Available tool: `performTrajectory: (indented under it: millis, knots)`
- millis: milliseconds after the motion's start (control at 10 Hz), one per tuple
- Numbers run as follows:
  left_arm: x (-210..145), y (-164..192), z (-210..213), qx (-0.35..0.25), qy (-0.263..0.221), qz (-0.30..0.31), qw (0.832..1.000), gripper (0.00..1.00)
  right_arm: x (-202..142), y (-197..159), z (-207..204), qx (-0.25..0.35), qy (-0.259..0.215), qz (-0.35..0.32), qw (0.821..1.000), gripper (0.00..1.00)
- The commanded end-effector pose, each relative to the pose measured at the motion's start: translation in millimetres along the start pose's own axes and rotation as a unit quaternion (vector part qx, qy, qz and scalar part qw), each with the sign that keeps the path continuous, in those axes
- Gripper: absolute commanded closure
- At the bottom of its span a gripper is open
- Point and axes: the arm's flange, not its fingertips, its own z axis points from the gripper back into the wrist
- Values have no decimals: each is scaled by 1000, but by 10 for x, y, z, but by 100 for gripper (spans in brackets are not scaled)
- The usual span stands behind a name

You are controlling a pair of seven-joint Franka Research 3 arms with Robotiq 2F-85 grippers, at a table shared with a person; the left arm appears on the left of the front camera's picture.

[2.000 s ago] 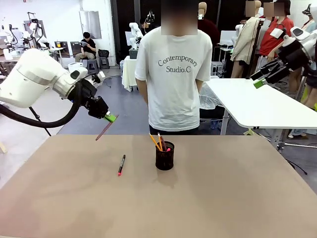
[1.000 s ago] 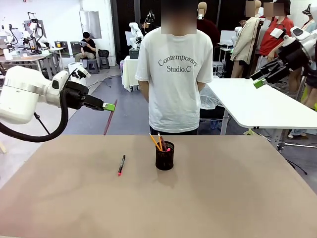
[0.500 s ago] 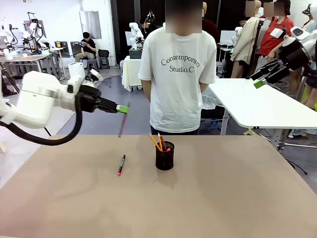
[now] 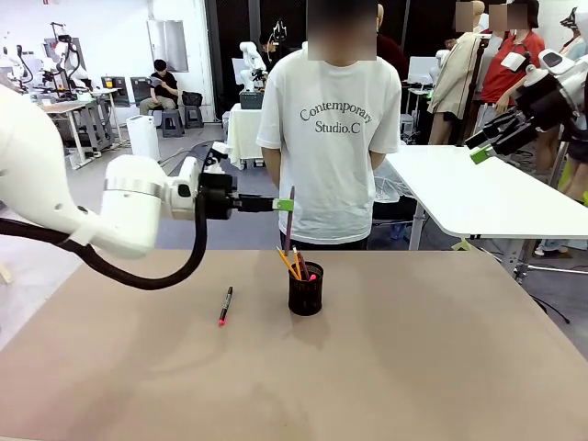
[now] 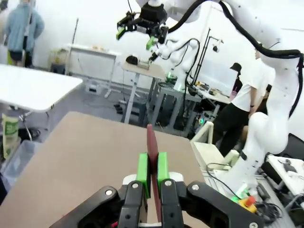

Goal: Place the pens into the pen holder.
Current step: Pick up a writing instrument from the table and place it into the Pen holder.

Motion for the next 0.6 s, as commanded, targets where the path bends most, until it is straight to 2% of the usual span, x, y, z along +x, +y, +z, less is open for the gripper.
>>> performTrajectory:
  millis: [0,400,500]
  knots:
    - [-180,80,-234,9,-23,-53,998,100,9,11,11,0,0,4,1000,0]
    - [-534,332,-608,31,-15,-153,988,100,9,11,11,0,0,4,1000,0]
    - [-574,392,-608,36,-1,-152,988,100,9,11,11,0,0,4,1000,0]
